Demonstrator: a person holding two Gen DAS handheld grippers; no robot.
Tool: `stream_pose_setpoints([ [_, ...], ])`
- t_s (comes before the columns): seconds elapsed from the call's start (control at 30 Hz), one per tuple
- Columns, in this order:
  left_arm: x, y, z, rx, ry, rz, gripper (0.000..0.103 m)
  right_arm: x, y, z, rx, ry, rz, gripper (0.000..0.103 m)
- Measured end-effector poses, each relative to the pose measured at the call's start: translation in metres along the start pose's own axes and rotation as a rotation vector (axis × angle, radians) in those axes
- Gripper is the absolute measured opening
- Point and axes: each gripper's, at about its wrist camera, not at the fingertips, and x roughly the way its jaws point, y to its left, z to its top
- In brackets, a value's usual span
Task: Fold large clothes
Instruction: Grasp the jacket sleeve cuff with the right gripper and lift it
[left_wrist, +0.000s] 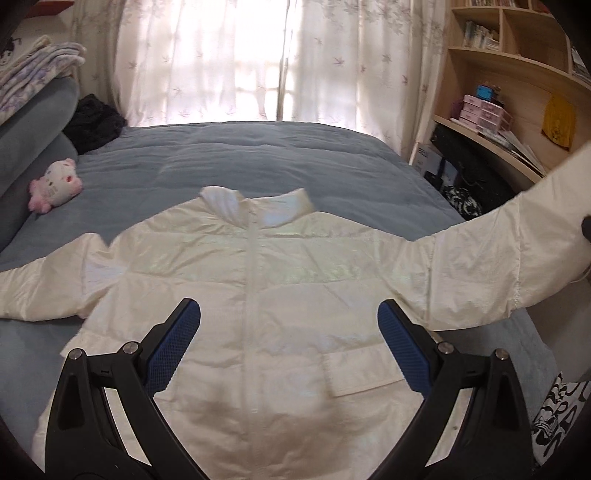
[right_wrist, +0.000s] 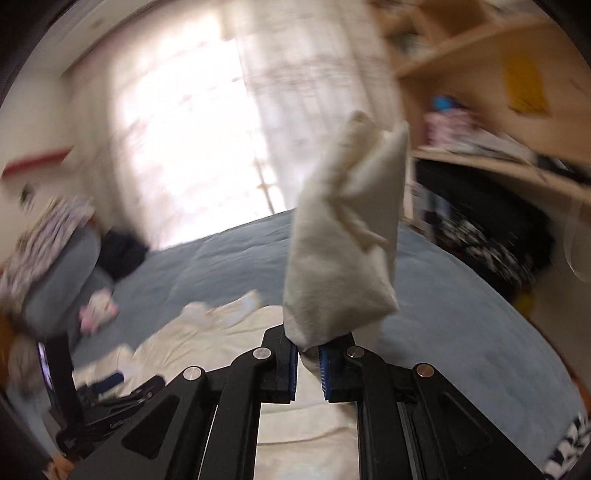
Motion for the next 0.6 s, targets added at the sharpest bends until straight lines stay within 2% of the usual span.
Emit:
stream_pose_setpoints([
  [0.13,-0.005,0.039,-0.007,-0.015,0.006,0.046,0.096,0.058,0.067,-0.025,-0.111,0.091,0.073,0.01],
  [0.23,0.0,0.075,-0.016,-0.054,0.036,0.107,0.096,0.106,0.102,-0.059,-0.189,0.181,0.079,0.01],
  [0.43,0.025,0.132,-0.036,-0.159,0.123,0.106,0.095,0.204,0.132,-0.135,-0.33,0.391,0.063,0.01],
  [0.53,0.04,0.145,-0.045,-0.194,0.163,0.067,0.095,0.234,0.134,-0.165,-0.376,0.487,0.068,0.023],
  [0.6,0.05,0.152,-0.051,-0.224,0.196,0.013,0.095,0.242,0.123,-0.178,-0.383,0.521,0.073,0.038],
])
